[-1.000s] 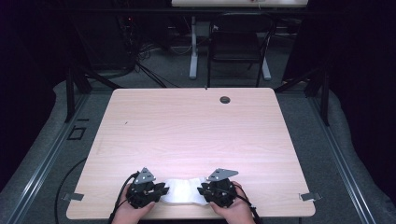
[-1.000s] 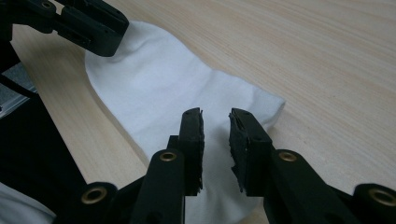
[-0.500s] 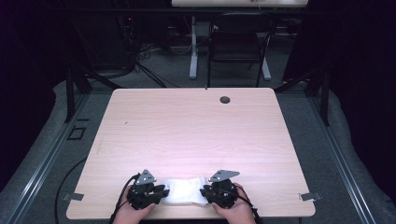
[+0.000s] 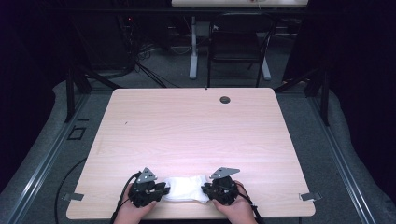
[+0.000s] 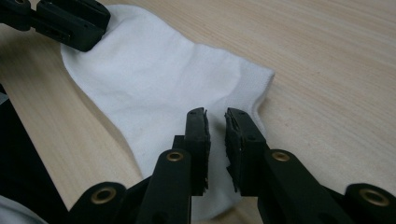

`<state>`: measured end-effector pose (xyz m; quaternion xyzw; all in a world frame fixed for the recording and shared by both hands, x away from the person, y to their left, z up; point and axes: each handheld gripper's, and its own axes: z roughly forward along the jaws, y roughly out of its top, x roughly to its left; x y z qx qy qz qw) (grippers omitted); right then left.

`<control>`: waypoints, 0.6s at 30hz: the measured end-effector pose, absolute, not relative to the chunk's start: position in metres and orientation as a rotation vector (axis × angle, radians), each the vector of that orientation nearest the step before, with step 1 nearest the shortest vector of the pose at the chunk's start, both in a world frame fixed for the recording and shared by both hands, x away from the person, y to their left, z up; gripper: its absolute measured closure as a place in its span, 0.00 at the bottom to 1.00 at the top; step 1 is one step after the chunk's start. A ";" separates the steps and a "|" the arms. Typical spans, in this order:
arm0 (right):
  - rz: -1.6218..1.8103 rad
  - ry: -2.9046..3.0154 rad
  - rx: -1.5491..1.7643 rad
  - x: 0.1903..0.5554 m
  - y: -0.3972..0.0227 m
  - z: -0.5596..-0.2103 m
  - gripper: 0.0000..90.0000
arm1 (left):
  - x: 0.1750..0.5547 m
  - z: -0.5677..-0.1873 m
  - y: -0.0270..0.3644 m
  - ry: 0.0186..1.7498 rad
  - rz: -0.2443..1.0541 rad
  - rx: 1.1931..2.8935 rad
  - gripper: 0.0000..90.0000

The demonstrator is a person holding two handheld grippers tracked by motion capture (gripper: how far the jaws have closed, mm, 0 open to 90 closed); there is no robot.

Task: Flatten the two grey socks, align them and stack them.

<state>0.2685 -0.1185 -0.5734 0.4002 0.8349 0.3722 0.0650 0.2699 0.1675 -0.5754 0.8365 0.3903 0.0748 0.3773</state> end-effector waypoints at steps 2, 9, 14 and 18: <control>1.122 2.516 1.211 0.270 -0.119 -0.573 0.87 | 0.273 -0.576 0.167 1.004 0.196 2.129 0.78; 1.120 2.504 1.210 0.276 -0.119 -0.574 0.87 | 0.280 -0.577 0.168 1.016 0.193 2.105 0.77; 1.133 2.499 1.219 0.277 -0.119 -0.574 0.87 | 0.282 -0.578 0.168 1.015 0.192 2.099 0.77; 1.129 2.501 1.216 0.277 -0.119 -0.574 0.87 | 0.282 -0.577 0.169 1.017 0.188 2.096 0.77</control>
